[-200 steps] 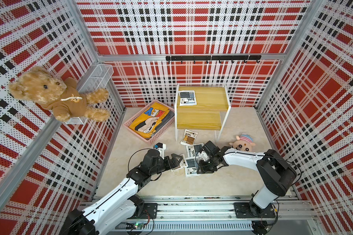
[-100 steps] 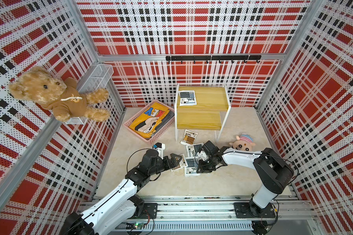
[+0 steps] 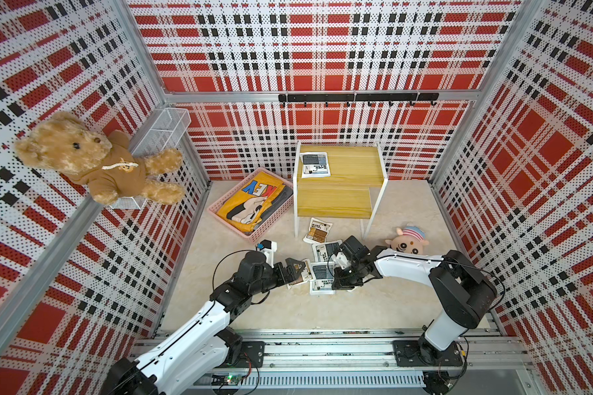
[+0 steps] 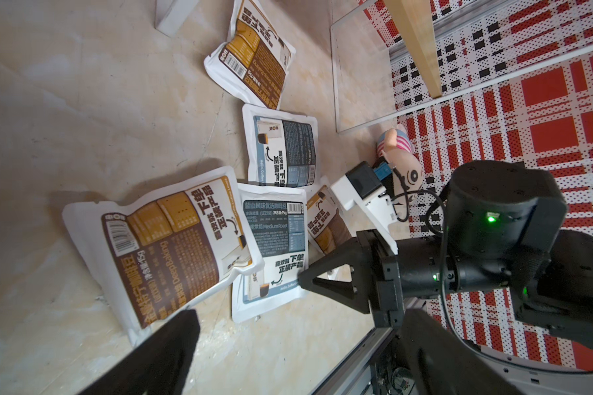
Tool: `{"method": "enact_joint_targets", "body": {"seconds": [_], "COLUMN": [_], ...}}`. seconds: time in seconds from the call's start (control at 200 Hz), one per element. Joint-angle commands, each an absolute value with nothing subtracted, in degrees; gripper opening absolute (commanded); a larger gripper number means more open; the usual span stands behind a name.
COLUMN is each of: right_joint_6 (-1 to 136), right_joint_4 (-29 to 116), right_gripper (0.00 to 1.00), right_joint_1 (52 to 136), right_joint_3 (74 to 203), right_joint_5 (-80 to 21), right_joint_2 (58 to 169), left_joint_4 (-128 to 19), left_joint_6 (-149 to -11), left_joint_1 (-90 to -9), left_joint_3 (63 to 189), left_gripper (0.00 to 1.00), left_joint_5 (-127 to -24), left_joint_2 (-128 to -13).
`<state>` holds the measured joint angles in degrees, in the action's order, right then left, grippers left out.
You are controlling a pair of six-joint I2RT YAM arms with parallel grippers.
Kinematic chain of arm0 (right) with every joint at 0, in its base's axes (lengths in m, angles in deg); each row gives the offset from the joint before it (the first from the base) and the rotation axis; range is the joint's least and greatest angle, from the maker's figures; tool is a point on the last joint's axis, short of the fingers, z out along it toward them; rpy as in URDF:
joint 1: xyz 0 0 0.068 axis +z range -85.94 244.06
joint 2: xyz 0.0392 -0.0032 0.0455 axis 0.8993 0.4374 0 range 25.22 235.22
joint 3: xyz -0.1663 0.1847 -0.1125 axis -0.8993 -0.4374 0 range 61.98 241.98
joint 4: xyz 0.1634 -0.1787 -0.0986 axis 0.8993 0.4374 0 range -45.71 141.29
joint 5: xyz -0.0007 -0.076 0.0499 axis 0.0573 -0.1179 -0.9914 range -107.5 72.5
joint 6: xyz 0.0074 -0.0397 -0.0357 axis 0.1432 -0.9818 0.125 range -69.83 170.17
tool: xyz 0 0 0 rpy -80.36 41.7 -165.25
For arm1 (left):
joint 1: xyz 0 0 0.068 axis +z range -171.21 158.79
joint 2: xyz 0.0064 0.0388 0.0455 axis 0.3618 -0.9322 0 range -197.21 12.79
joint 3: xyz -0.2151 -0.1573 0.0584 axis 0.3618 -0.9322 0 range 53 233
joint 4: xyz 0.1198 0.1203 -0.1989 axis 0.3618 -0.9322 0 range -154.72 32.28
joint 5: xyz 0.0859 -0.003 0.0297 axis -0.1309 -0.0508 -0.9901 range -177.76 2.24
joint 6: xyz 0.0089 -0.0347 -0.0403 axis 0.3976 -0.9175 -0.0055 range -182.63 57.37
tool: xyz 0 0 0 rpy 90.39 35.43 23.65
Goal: Place the bagged coffee beans on the shelf by color
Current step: Pick up the bagged coffee beans at the center of the board.
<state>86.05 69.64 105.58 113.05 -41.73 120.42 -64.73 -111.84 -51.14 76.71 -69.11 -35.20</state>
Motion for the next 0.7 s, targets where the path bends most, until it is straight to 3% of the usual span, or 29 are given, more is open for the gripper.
{"method": "enact_joint_targets", "body": {"seconds": [0.0,0.691], "right_joint_6": [86.6,85.9], "right_joint_4": [72.0,95.5], "right_gripper": [0.00,0.00], "right_joint_1": [106.0,110.3], "right_joint_3": [114.5,135.7], "right_joint_5": [-39.3,-33.6], "right_joint_2": [116.7,94.9], "left_joint_4": [-65.2,-61.8], "left_joint_6": [-110.9,-106.4], "left_joint_1": [-50.6,-49.7], "left_joint_3": [77.2,85.0], "left_gripper": [0.99,0.99], "left_joint_5": [-68.8,-70.4], "left_joint_2": [-34.2,-26.1]}}
